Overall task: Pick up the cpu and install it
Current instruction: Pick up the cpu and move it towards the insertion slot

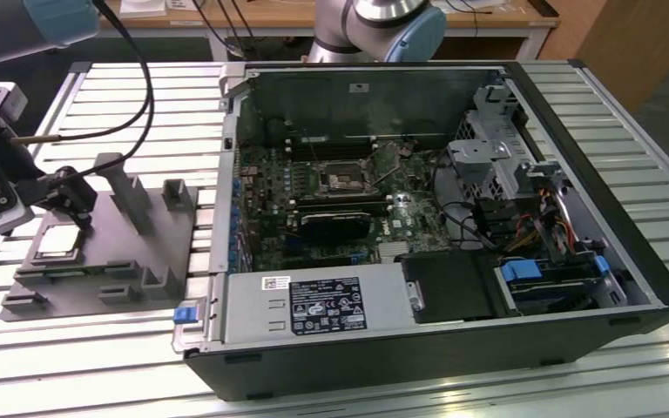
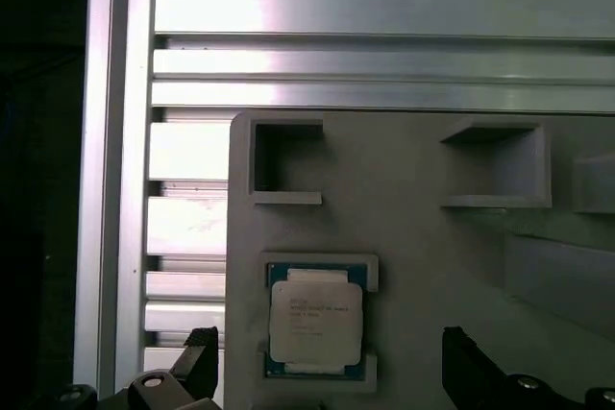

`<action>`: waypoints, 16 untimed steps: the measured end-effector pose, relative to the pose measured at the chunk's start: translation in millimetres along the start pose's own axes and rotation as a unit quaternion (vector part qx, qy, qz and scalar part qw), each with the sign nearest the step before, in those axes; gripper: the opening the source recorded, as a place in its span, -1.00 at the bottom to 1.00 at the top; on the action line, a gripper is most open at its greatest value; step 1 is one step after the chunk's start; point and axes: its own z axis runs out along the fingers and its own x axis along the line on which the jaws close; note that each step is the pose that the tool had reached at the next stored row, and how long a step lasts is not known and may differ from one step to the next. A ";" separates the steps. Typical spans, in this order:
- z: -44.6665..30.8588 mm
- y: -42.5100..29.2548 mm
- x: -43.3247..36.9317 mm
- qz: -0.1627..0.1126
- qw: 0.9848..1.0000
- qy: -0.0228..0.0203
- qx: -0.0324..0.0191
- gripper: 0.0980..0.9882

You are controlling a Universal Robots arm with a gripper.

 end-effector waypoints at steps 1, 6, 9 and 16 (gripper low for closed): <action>0.5 0.0 0.0 0.000 1.000 0.000 0.000 1.00; 2.8 -0.1 -0.1 0.000 1.000 0.000 0.000 1.00; 3.7 -0.2 -0.1 0.000 1.000 0.000 0.000 1.00; 5.1 -0.3 -0.1 0.000 1.000 0.000 0.000 1.00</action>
